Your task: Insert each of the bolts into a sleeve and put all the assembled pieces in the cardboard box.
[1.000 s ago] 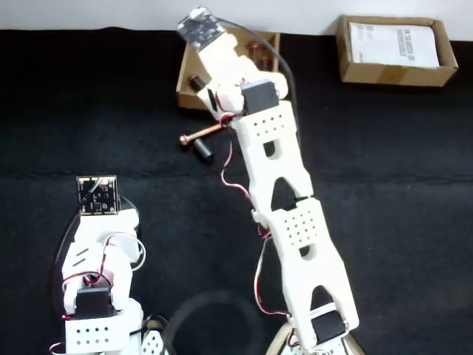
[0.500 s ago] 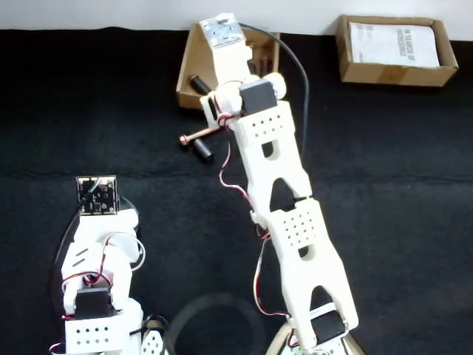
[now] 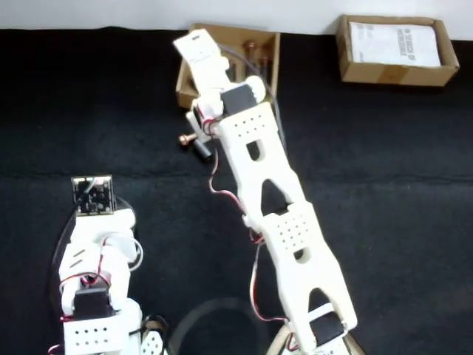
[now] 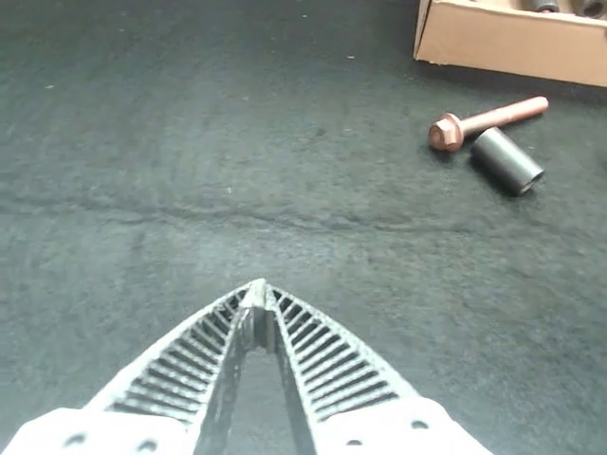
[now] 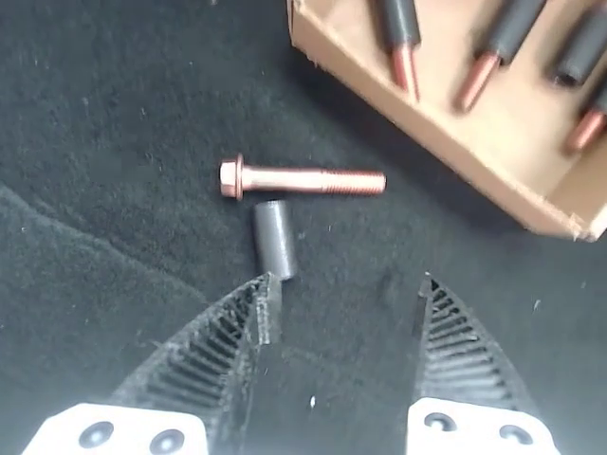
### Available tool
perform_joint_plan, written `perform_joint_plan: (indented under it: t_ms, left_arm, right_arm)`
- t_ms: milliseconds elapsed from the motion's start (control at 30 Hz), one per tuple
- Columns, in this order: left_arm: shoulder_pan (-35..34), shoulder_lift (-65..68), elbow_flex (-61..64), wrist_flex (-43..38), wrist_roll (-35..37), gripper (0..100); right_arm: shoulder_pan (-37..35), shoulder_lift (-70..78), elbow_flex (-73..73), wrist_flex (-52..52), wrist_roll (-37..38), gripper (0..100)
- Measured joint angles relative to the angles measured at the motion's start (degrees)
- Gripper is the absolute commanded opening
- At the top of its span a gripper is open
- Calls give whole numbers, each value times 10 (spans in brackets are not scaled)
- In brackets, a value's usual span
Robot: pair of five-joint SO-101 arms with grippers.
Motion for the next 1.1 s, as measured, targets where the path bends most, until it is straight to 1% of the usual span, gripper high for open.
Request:
perform_joint_plan:
  t_ms: [333,667,767,833,933,967,1000,1100]
  left_arm:
    - [0,0,0,0,0,27]
    - [0,-2,0,0,0,27]
    - [0,-2,0,0,0,27]
    - [0,-2,0,0,0,27]
    - [0,-2,0,0,0,27]
    - [0,-2,0,0,0,27]
    - [0,-2,0,0,0,27]
    - [0,-2,0,0,0,27]
  right_arm:
    - [-4,93,1,-56,11,206]
    - [-33,183,1,-116,11,206]
    - [-33,190,1,-126,11,204]
    - [-33,192,1,-127,11,163]
    - [-33,193,1,-128,11,23]
    - [-33,193,0,-129,11,1]
    - [-32,193,0,-130,11,16]
    - [-31,193,0,-117,11,6]
